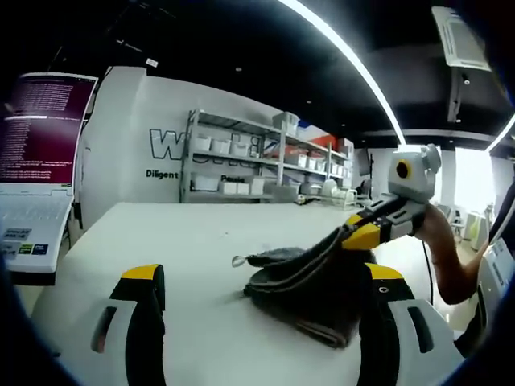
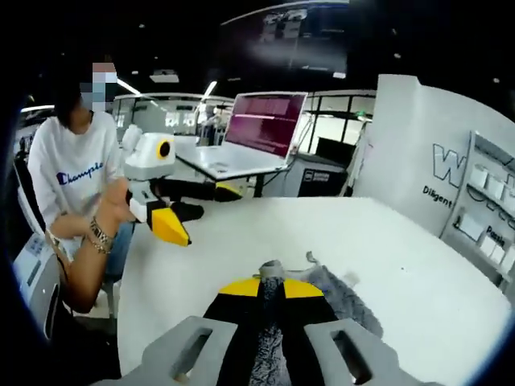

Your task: Open the folded towel by lifting each exposed corner and separating the folded layers until the towel lies flat within the target outline without major curled edges

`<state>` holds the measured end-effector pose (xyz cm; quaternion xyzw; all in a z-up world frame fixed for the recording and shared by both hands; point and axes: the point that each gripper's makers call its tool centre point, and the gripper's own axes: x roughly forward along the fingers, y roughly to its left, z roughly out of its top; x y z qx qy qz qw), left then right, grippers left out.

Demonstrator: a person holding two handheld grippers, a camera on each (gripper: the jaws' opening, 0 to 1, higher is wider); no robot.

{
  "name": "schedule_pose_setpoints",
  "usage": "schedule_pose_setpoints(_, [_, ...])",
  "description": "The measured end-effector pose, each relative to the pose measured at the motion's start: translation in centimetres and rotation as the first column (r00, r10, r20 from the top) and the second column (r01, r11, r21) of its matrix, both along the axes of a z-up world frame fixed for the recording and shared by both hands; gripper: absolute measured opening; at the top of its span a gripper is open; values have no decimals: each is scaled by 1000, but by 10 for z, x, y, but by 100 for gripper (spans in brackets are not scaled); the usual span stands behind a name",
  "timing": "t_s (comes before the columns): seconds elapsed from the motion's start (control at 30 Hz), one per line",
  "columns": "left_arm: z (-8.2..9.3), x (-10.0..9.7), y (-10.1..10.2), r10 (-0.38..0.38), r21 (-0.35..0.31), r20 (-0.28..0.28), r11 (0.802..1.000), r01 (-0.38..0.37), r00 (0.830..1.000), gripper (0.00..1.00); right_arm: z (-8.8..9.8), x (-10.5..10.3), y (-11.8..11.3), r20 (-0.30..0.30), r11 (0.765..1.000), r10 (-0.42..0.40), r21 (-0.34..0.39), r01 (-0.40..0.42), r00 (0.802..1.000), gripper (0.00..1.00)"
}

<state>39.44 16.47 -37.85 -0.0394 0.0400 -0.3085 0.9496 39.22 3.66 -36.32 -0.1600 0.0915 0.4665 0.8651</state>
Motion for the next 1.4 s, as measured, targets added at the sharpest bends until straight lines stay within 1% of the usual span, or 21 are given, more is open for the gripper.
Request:
schedule_pose_setpoints(0.1, [2,-2,-2,-6,1,9,1000,6,1000,99,20,6,-27,52,995,-85,49,83,995,3])
schedule_pose_setpoints(0.2, [3,-3,-3,-8,1,13,1000,8,1000,99,36,9,-58,86,980,-178,103,169,980,3])
schedule_pose_setpoints(0.3, [4,-3,-4,-9,0,15,1000,9,1000,99,43,12,-85,100,958,-260,150,244,960,3])
schedule_pose_setpoints(0.4, [3,-1,-7,-14,6,11,1000,14,1000,99,41,12,-116,89,925,-346,201,323,934,3])
schedule_pose_setpoints(0.53, [2,0,-10,-20,7,7,1000,20,1000,99,29,13,-147,61,882,-430,238,406,901,3])
schedule_pose_setpoints(0.57, [2,1,-11,-20,7,6,1000,20,1000,99,25,15,-154,47,868,-453,251,428,890,3])
schedule_pose_setpoints(0.67, [0,1,-14,-24,14,-2,1000,24,1000,99,14,17,-169,9,841,-486,275,466,874,3])
schedule_pose_setpoints(0.73, [-1,1,-16,-28,17,-4,999,28,1000,99,4,20,-184,-22,809,-525,297,507,851,3])
schedule_pose_setpoints(0.77, [-1,1,-16,-28,19,-5,999,28,1000,99,1,21,-187,-31,803,-533,298,517,846,3])
schedule_pose_setpoints(0.8, [-1,1,-16,-28,22,-5,999,28,1000,99,-5,22,-193,-51,786,-547,311,534,835,3])
schedule_pose_setpoints(0.9, [-1,1,-17,-32,23,-5,999,32,999,99,-21,25,-203,-96,764,-563,318,561,821,3])
schedule_pose_setpoints(0.93, [-1,2,-18,-33,25,-6,999,33,999,99,-25,25,-208,-115,750,-573,323,577,811,3])
schedule_pose_setpoints(0.97, [-1,2,-18,-33,27,-7,999,33,999,99,-30,26,-213,-124,745,-581,318,587,805,4])
schedule_pose_setpoints(1.03, [-2,3,-17,-30,30,-10,999,31,999,99,-40,26,-225,-160,715,-605,321,621,780,4])
schedule_pose_setpoints(1.07, [-2,3,-17,-30,31,-11,999,30,1000,99,-41,26,-226,-164,712,-607,321,624,778,4])
schedule_pose_setpoints(1.13, [-3,3,-17,-31,33,-13,999,31,999,99,-53,25,-239,-215,677,-630,319,663,746,4])
schedule_pose_setpoints(1.2, [-4,3,-18,-31,35,-17,999,32,999,99,-63,23,-247,-273,643,-635,332,690,723,5])
schedule_pose_setpoints(1.23, [-4,3,-17,-30,37,-18,999,31,999,99,-69,22,-251,-293,635,-636,329,699,714,5])
schedule_pose_setpoints(1.27, [-4,3,-17,-30,38,-18,999,31,999,99,-70,23,-252,-296,635,-636,324,701,713,5])
schedule_pose_setpoints(1.3, [-5,4,-16,-29,40,-22,999,30,999,99,-78,22,-257,-308,630,-646,302,716,698,6])
schedule_pose_setpoints(1.4, [-6,5,-15,-25,43,-25,999,26,999,99,-86,21,-265,-311,621,-667,270,736,677,6])
